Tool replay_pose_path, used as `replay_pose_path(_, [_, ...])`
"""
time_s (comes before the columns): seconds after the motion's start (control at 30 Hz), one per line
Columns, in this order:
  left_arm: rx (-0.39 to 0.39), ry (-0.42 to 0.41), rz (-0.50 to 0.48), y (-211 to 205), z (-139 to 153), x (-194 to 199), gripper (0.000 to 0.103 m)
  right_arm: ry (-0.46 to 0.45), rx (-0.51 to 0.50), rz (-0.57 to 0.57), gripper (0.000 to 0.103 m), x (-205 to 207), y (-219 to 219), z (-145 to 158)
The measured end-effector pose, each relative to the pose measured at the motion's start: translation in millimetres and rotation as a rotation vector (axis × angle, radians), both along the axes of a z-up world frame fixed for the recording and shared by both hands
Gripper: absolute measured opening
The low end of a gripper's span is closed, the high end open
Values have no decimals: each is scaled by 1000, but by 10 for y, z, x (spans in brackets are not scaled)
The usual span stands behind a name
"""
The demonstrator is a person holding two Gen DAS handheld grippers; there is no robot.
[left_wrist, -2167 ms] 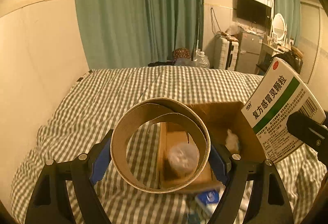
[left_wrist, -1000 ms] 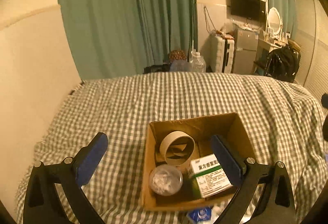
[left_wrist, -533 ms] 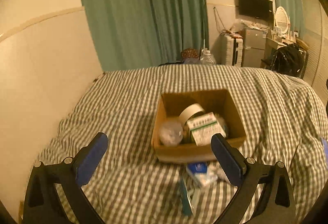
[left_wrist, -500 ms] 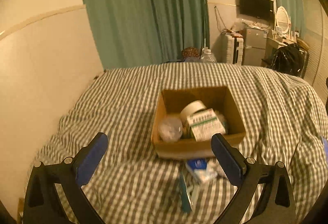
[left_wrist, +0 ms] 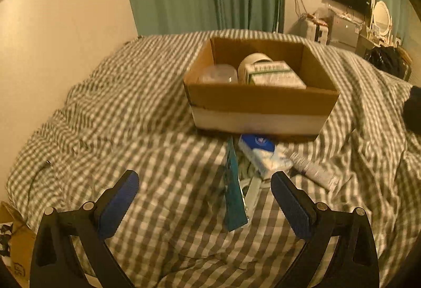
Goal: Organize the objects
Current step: 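Grasp the silver blister pack with the left gripper while the right grasps the ointment tube, then carry the blister pack and ointment tube into the box and release both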
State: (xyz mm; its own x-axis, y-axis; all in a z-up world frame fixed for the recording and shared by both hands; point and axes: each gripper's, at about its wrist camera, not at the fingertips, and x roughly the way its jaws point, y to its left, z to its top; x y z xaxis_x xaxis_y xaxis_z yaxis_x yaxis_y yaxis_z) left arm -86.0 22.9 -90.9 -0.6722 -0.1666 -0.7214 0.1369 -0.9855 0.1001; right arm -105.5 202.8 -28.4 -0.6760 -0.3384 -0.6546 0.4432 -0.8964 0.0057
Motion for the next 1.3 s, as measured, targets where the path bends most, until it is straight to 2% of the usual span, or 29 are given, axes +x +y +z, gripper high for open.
replay_pose_path(0.13, [-9, -14, -10, 5, -156, -72, 101, -77, 17, 22, 103, -269, -115, -412])
replay_pose_path(0.2, [-14, -23, -13, -6, -206, -123, 100, -115, 37, 20, 99, -402, -169, -607])
replay_pose_path(0.33, [-3, -41, -22, -32, -315, -221, 91, -204, 77, 26, 89, -656, -259, -1029])
replay_pose_path(0.37, [-3, -53, -29, -34, -355, -265, 90, -228, 81, 28, 79, -707, -267, -1110])
replay_pose_path(0.47, [-4, -73, -40, -51, -444, -346, 77, -304, 103, 38, 64, -847, -314, -1376])
replay_pose_path(0.53, [32, -87, -49, -83, -491, -386, 69, -336, 93, 55, 57, -901, -352, -1482])
replay_pose_path(0.6, [58, -105, -61, -110, -561, -421, 52, -362, 92, 66, 52, -932, -394, -1556])
replay_pose_path(0.63, [58, -111, -67, -108, -583, -427, 46, -356, 104, 67, 51, -926, -420, -1583])
replay_pose_path(0.67, [58, -121, -79, -106, -627, -427, 36, -351, 108, 68, 46, -914, -431, -1589])
replay_pose_path(0.7, [60, -126, -86, -104, -644, -422, 30, -346, 107, 70, 44, -900, -434, -1584])
replay_pose_path(0.77, [57, -127, -94, -91, -664, -396, 26, -337, 94, 63, 30, -860, -417, -1554])
replay_pose_path(0.8, [62, -130, -100, -90, -665, -382, 22, -332, 91, 59, 27, -837, -405, -1540])
replay_pose_path(0.9, [87, -121, -106, -113, -624, -324, 14, -300, 100, 38, 26, -709, -362, -1460])
replay_pose_path(1.13, [98, -58, -124, -136, -331, -128, 10, -224, 111, 13, 26, -371, -261, -1135])
replay_pose_path(1.3, [97, 13, -143, -154, -42, 64, 9, -182, 79, 4, 26, -149, -200, -822])
